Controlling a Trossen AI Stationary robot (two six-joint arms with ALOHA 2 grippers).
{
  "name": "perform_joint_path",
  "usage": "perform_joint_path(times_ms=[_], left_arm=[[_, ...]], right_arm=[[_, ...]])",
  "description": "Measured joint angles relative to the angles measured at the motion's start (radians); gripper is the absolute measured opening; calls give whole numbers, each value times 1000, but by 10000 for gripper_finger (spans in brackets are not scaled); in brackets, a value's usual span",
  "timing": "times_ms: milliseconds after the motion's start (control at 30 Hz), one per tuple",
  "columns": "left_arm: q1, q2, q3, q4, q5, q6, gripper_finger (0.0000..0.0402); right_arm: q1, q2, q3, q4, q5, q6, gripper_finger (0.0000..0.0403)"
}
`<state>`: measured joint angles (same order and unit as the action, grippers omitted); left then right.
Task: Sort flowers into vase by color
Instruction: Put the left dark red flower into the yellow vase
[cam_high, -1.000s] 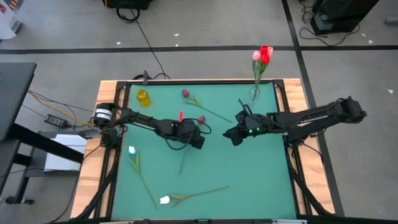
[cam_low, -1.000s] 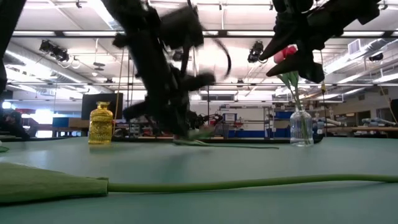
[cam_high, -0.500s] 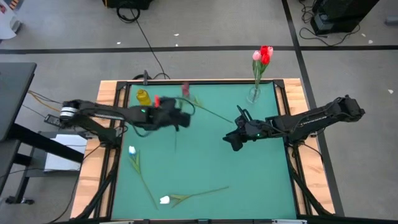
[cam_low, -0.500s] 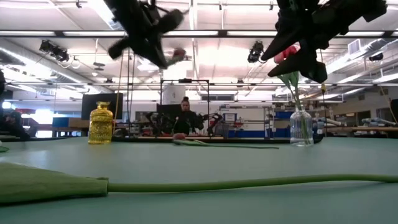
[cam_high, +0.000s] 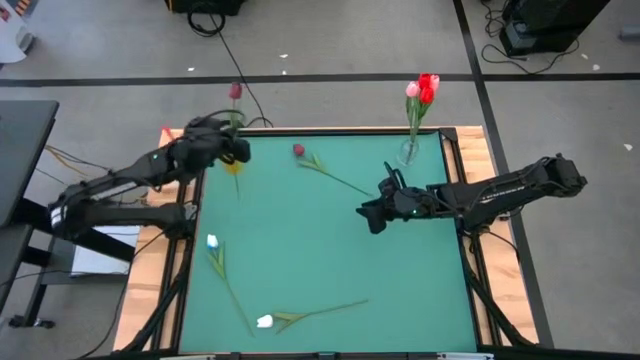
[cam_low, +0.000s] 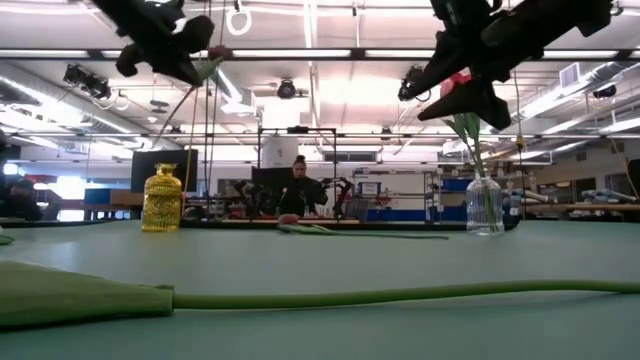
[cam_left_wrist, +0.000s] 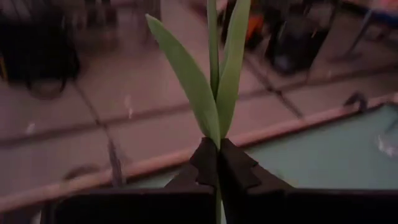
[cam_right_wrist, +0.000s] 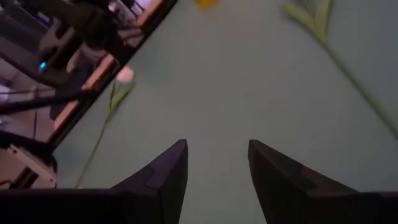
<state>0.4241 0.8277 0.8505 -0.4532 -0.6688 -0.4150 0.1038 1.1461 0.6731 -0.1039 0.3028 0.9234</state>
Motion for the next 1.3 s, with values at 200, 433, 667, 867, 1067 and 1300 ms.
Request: perform_joint_path(times_ms=[200,433,667,867,1067,1300], left_arm=[[114,-152,-231,455,59,309,4],[213,-213,-294,616,91,510,4],[334,-197,-294,630,158,512,4],[422,-171,-294,698,201,520,4],[415,-171,-325,780,202,528,4],[414,-171,-374,863,195,574,4]], right_arm=[[-57,0,0,80,-16,-59,177],[-113,0,0,87,-31,-62,177],[-156,0,0,88,-32,-55,177],[-174,3,0,89,-32,-60,177],[-179,26,0,95,-35,-62,177],[-182,65,0,145,-67,-91,177]])
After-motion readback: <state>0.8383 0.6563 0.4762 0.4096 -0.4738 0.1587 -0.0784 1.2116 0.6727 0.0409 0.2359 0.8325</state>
